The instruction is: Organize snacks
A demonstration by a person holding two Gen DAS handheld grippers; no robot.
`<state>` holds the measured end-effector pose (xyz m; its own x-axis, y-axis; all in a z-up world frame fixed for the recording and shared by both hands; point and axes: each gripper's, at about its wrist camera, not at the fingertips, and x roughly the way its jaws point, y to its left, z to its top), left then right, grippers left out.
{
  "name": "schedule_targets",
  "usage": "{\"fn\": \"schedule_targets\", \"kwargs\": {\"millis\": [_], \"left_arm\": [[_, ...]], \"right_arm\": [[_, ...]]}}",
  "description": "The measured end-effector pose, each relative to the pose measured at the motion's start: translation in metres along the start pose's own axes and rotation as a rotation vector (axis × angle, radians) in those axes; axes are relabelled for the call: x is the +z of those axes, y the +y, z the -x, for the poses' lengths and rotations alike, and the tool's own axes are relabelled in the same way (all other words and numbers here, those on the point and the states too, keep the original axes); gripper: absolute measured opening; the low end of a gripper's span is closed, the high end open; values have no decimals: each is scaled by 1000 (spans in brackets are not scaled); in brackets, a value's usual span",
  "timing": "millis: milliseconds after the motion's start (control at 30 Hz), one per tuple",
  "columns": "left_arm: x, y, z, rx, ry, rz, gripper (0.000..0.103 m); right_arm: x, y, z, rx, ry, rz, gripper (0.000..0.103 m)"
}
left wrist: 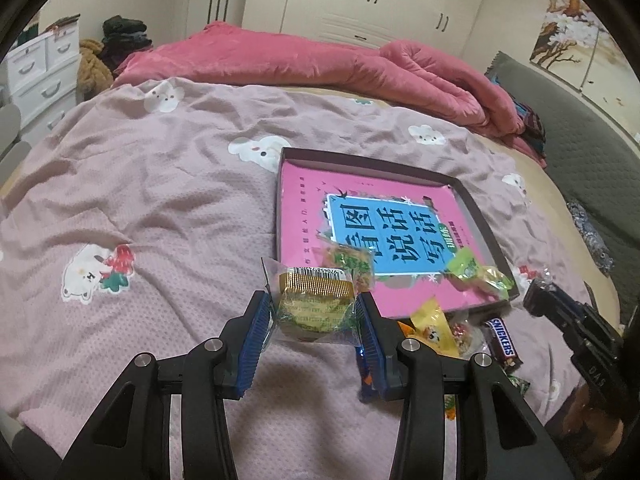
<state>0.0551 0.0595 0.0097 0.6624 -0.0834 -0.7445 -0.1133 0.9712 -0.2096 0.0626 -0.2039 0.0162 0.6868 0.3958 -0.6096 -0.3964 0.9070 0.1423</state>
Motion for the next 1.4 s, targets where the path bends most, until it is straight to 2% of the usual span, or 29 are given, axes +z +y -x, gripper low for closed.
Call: {"fn": "schedule_targets", "kwargs": {"millis": [867, 1400], "left_arm": [[9, -5, -53, 62, 63, -53, 46], [11, -15, -65, 49, 66, -76, 46]], "right_arm": [[8, -2, -14, -27, 5, -20, 27], [10, -12, -36, -26, 37, -73, 27]]}}
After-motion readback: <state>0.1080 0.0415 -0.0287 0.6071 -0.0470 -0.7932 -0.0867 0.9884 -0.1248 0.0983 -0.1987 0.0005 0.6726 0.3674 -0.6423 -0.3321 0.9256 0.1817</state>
